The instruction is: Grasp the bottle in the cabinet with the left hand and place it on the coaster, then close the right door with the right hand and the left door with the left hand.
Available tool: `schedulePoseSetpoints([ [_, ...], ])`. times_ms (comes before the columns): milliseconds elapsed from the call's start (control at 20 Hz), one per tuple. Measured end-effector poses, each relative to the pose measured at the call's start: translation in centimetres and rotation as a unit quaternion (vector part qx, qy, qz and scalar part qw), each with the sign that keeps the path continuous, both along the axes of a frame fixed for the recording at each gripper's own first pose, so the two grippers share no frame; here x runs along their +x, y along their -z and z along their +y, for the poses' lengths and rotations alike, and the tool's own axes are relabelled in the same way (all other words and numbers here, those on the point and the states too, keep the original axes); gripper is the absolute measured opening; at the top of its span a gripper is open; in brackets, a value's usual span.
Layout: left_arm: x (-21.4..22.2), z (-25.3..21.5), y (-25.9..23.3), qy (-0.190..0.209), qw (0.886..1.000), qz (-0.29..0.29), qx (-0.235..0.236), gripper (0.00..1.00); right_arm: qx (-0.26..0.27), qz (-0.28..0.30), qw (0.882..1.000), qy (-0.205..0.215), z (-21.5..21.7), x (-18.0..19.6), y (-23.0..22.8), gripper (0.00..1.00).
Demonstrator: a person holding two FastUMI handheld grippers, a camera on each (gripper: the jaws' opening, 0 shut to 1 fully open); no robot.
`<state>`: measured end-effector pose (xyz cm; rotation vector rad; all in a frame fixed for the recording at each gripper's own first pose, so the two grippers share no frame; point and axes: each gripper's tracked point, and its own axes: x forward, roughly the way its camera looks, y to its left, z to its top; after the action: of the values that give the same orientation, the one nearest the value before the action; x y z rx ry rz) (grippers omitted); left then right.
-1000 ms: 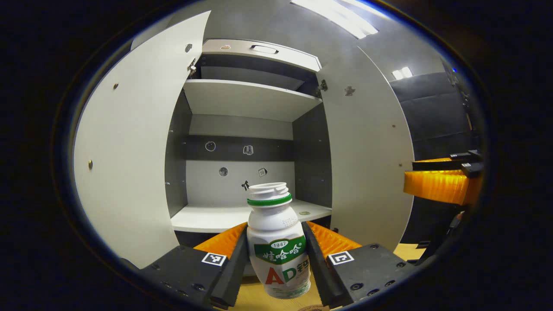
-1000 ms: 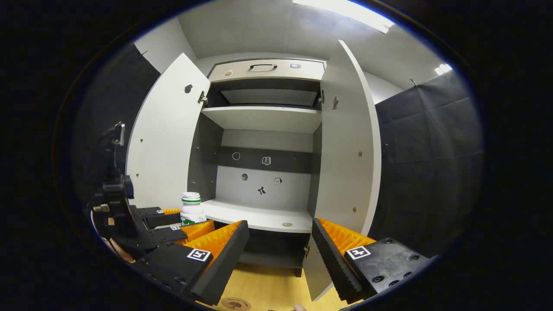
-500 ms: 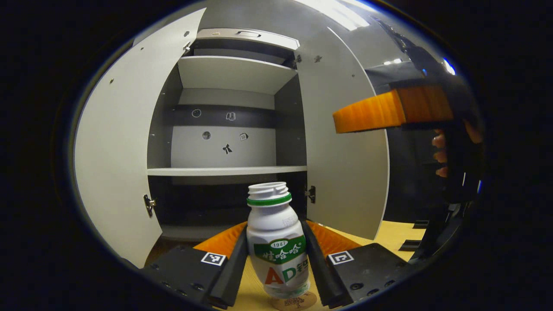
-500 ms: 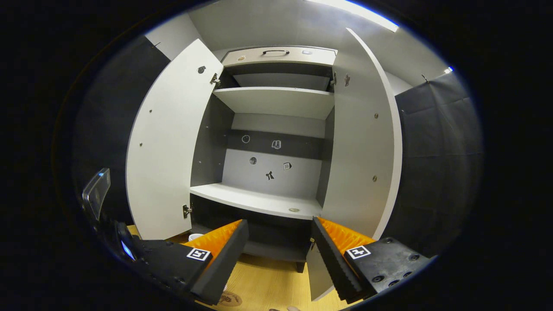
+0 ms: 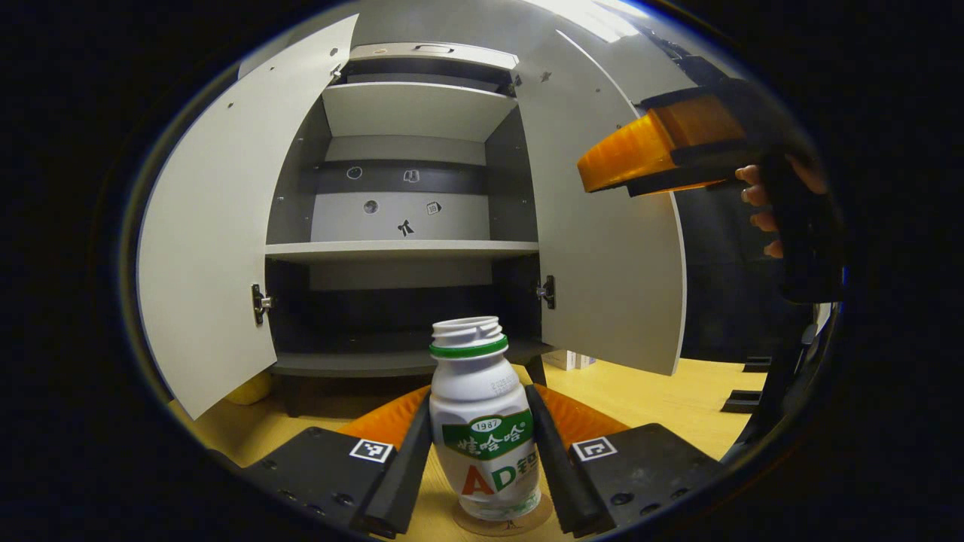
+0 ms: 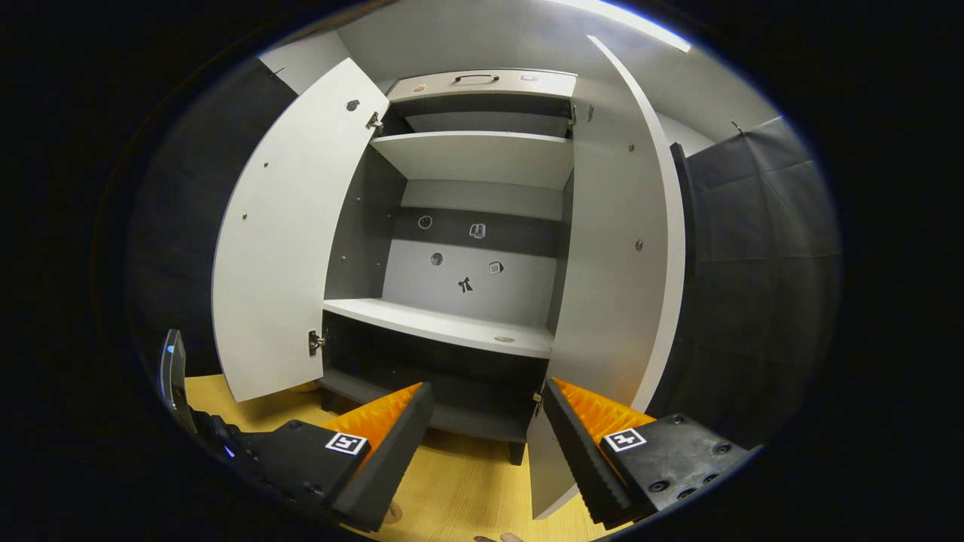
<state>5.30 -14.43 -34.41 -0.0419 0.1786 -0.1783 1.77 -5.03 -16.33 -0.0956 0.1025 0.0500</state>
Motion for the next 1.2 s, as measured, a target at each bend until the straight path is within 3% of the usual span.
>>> schedulePoseSetpoints([
  [200, 0.3, 0.0, 1.6, 0.001, 1.000, -0.001, 0.010, 0.71, -0.004, 0.009, 1.000, -0.008, 0.3, -0.2, 1.2, 0.98],
  [500, -0.6, -0.2, 3.1, -0.009, 1.000, 0.004, -0.013, 0.72, -0.006, 0.032, 0.999, -0.024, 1.0, -0.1, 3.5, 0.95],
  [650, -0.7, -0.4, 3.7, -0.002, 1.000, 0.011, -0.005, 0.76, -0.004, 0.036, 0.999, -0.022, 0.8, 0.1, 3.9, 0.98],
  [750, -0.6, -0.8, 3.7, 0.008, 1.000, 0.012, 0.007, 0.89, -0.001, 0.036, 0.999, -0.021, 0.7, 0.3, 3.9, 0.98],
  [850, -0.3, -1.2, 3.1, 0.019, 1.000, 0.005, 0.023, 0.94, 0.003, 0.036, 0.999, -0.022, 0.6, 0.4, 3.8, 0.98],
  [1200, 1.2, -0.4, -2.6, 0.018, 0.998, -0.031, 0.047, 0.94, 0.003, 0.033, 0.999, -0.022, 0.3, -0.1, 1.3, 0.98],
])
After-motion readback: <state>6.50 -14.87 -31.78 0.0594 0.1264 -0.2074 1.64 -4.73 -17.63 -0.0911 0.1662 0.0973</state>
